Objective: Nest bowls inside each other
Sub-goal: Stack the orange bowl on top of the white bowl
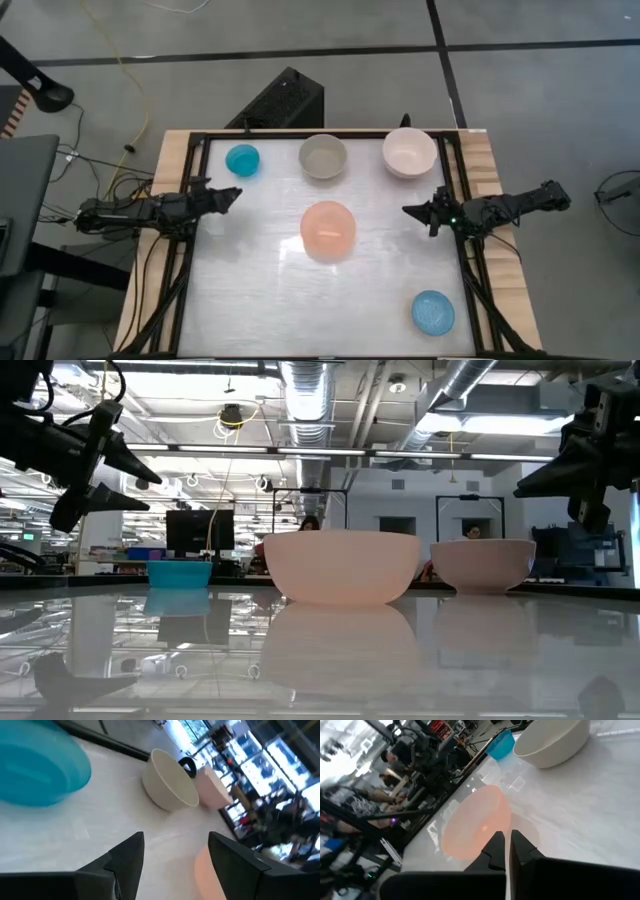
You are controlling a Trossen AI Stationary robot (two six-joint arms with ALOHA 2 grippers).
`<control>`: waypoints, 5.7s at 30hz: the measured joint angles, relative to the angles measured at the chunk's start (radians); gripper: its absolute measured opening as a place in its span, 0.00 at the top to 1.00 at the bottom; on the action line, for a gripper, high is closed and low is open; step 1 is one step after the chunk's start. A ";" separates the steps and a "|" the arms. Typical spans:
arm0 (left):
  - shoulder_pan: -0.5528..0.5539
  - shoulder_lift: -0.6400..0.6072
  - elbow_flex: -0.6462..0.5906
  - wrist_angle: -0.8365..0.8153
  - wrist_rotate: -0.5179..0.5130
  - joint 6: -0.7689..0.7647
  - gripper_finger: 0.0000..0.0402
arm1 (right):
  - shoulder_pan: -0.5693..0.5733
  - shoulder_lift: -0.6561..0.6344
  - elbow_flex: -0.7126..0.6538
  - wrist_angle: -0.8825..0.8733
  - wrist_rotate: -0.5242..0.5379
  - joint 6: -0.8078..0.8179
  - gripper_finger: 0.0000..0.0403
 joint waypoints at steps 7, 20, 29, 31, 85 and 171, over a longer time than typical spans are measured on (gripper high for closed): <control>0.000 0.000 0.000 0.001 -0.101 -0.245 0.48 | 0.000 0.000 0.000 0.003 0.047 0.105 1.00; 0.000 0.000 0.000 -0.054 -0.278 -0.369 0.48 | -0.032 0.000 0.000 0.000 0.076 0.145 1.00; 0.000 0.000 0.000 0.306 -0.136 -0.014 0.48 | -0.066 0.000 -0.003 0.427 0.019 -0.173 1.00; 0.000 0.000 0.000 0.439 -0.092 0.102 0.48 | -0.076 0.000 -0.002 0.559 0.013 -0.276 1.00; 0.243 0.783 0.386 0.810 0.379 0.517 0.48 | -0.143 1.532 0.812 0.301 -0.757 -0.841 0.69; 0.239 0.784 0.385 0.798 0.449 0.466 0.48 | -0.994 1.363 0.797 -0.209 -0.476 -0.738 0.94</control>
